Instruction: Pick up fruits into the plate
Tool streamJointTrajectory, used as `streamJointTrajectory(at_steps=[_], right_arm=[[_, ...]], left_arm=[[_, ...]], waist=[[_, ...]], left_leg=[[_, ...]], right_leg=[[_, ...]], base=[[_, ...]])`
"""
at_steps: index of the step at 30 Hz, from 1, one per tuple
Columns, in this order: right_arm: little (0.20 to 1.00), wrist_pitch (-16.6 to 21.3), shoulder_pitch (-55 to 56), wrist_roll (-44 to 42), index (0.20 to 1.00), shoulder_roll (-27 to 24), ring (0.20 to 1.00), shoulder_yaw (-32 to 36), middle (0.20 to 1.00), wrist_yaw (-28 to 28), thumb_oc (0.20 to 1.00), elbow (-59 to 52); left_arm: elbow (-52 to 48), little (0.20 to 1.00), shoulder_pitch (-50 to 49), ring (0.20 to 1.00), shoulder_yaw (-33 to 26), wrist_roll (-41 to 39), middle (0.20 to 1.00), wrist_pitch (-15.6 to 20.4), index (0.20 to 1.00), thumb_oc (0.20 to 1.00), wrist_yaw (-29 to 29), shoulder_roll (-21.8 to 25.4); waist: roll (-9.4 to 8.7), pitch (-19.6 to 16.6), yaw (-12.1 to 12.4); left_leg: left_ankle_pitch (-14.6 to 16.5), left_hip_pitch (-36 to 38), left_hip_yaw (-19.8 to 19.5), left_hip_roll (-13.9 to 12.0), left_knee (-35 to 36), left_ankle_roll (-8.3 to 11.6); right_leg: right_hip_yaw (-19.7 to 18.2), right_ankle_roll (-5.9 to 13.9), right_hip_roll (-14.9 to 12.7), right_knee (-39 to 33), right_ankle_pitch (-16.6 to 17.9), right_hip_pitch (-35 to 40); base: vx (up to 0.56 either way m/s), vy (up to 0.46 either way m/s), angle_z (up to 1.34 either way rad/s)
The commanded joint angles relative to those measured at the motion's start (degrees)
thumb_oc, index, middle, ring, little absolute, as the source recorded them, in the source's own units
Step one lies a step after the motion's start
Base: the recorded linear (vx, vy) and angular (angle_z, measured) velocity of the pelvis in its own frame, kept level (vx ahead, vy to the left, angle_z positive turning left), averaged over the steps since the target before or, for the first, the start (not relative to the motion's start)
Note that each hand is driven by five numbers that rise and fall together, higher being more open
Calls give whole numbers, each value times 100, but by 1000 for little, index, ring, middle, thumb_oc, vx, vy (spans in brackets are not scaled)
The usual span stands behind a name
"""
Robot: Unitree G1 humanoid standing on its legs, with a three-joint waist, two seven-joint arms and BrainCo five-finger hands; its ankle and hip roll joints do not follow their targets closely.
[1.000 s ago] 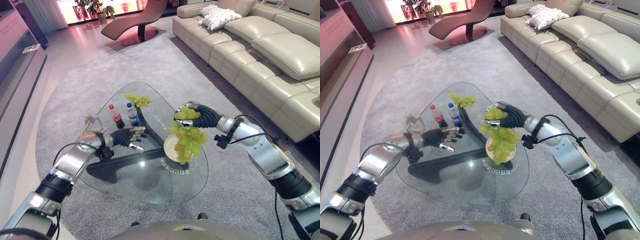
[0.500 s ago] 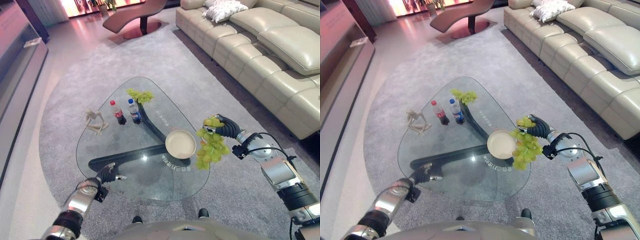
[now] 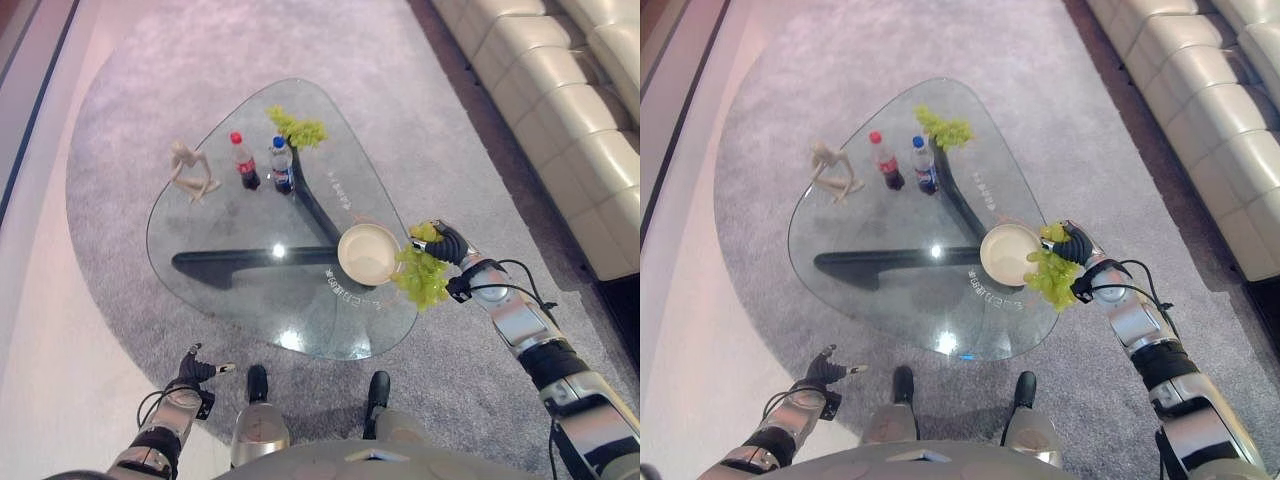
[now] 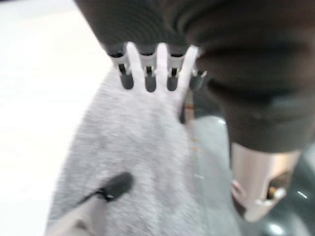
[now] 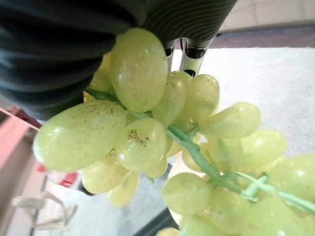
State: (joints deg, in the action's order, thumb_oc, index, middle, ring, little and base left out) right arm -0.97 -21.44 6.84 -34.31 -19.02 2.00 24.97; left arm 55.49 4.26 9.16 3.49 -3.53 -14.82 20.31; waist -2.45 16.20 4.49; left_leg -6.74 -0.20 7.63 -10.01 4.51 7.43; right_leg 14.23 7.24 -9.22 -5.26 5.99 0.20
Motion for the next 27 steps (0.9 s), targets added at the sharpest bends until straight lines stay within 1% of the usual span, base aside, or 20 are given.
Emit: streamJointTrajectory(at_steps=[1,3,5,9,11,14,17,20,23,25,27], right_arm=[[200,270,-769,-97,200,-87,200,-89,200,501,200,67],[200,210,-953,-100,200,-177,200,-135,200,660,200,242],[200,194,-1066,-104,200,-224,200,-164,200,823,200,382],[200,228,-1308,-164,200,-344,200,-141,200,1042,200,687],[200,283,-1467,-130,200,-447,200,-126,200,1148,200,810],[200,308,-1624,-92,200,-539,200,-142,200,1259,200,872],[200,193,-1921,-125,200,-661,200,-189,200,1449,200,922],[200,134,-2164,-192,200,-756,200,-242,200,1589,200,1132],[200,103,-2322,-199,200,-850,200,-296,200,1605,200,1273],[200,75,-2519,-217,200,-959,200,-349,200,1657,200,1473],[200,61,-2624,-217,200,-989,200,-371,200,1687,200,1589]], left_arm=[[349,1000,259,1000,78,85,1000,152,1000,1000,-289,204],[324,1000,280,1000,85,-38,1000,197,1000,1000,-401,251],[364,1000,337,1000,67,-123,1000,251,1000,1000,-383,296],[291,1000,326,1000,118,-175,1000,403,1000,1000,-311,347],[223,1000,286,1000,168,-278,1000,432,1000,1000,-323,355],[234,1000,279,1000,189,-261,1000,485,1000,1000,-338,374],[209,1000,294,1000,232,-237,1000,487,1000,1000,-375,426],[166,1000,270,1000,297,-316,1000,520,1000,1000,-412,456],[100,1000,259,1000,348,-332,1000,520,1000,1000,-445,470],[-5,1000,202,1000,429,-376,1000,537,1000,1000,-434,476],[-51,1000,171,1000,488,-362,1000,542,1000,1000,-436,466]], waist=[[-14,226,61],[78,425,132],[127,573,169],[219,821,254],[307,987,306],[366,1132,338],[410,1337,391],[454,1359,429],[495,1359,453],[564,1359,506],[607,1359,537]], left_leg=[[560,-356,-209,328,-369,-284],[561,-557,-292,409,-474,-306],[573,-716,-358,469,-570,-325],[591,-939,-421,559,-720,-340],[579,-1073,-473,630,-791,-347],[565,-1209,-510,696,-867,-361],[563,-1454,-553,791,-1044,-387],[569,-1832,-580,867,-1232,-418],[579,-2051,-582,911,-1342,-442],[618,-2325,-585,976,-1515,-471],[630,-2477,-593,1017,-1612,-487]], right_leg=[[44,-93,13,595,-573,-96],[55,-125,-3,700,-589,-251],[68,-146,-9,798,-613,-382],[123,-175,-19,917,-630,-551],[149,-186,-31,978,-632,-654],[175,-189,-42,1061,-637,-775],[207,-204,-47,1249,-650,-1027],[243,-214,-45,1470,-674,-1429],[275,-220,-56,1620,-699,-1677],[310,-225,-99,1856,-750,-1991],[335,-230,-130,1975,-766,-2153]], base=[[-48,20,13],[-92,28,12],[-60,11,14],[-36,-7,17],[-22,7,4],[-22,5,10],[-15,-19,12],[-4,-5,5],[1,4,1],[6,9,5],[9,12,7]])
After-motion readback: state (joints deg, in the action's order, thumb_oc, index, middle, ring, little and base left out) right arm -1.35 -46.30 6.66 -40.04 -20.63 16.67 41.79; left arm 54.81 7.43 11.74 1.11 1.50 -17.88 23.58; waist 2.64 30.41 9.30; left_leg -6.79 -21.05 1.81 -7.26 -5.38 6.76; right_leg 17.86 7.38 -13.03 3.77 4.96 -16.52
